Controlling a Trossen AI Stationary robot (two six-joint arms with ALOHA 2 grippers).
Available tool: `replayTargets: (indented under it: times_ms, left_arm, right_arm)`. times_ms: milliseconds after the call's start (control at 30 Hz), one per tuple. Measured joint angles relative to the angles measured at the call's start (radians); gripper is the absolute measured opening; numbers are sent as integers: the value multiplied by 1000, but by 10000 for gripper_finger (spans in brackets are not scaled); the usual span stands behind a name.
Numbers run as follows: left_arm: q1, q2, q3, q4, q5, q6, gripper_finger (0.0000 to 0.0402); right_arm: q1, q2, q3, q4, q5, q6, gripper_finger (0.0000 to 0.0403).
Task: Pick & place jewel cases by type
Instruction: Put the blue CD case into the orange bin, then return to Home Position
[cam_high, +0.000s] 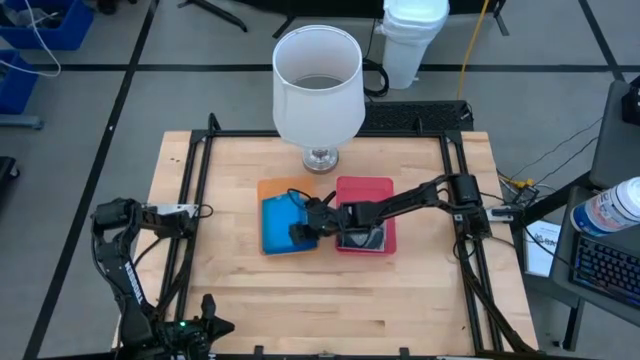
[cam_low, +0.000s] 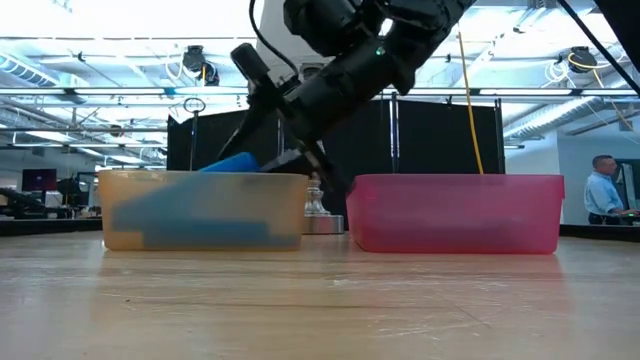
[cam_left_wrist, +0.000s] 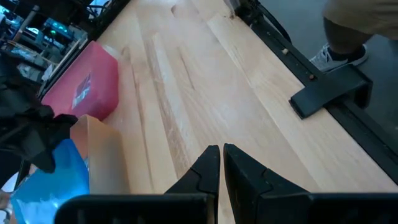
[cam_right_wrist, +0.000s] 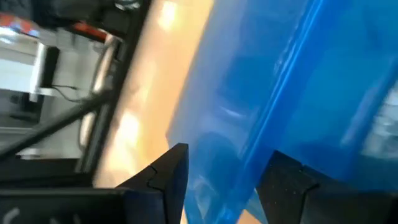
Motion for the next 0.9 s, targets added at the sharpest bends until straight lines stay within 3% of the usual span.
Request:
replayTargets:
  times_ms: [400, 533, 733, 900]
  left_arm:
    - [23, 2, -1, 26, -4, 28, 30]
    - [33, 2, -1, 37, -12, 61, 30]
    - [75, 2, -1, 159, -49, 190, 30]
    - [185, -15, -1, 256, 94, 492, 30]
  right_arm:
    - [30, -107, 0, -223, 50, -84, 159]
    - [44, -157, 0, -226, 85, -160, 159]
    - [80, -270, 0, -289, 129, -527, 154]
    - [175, -351, 0, -341, 294, -899, 126]
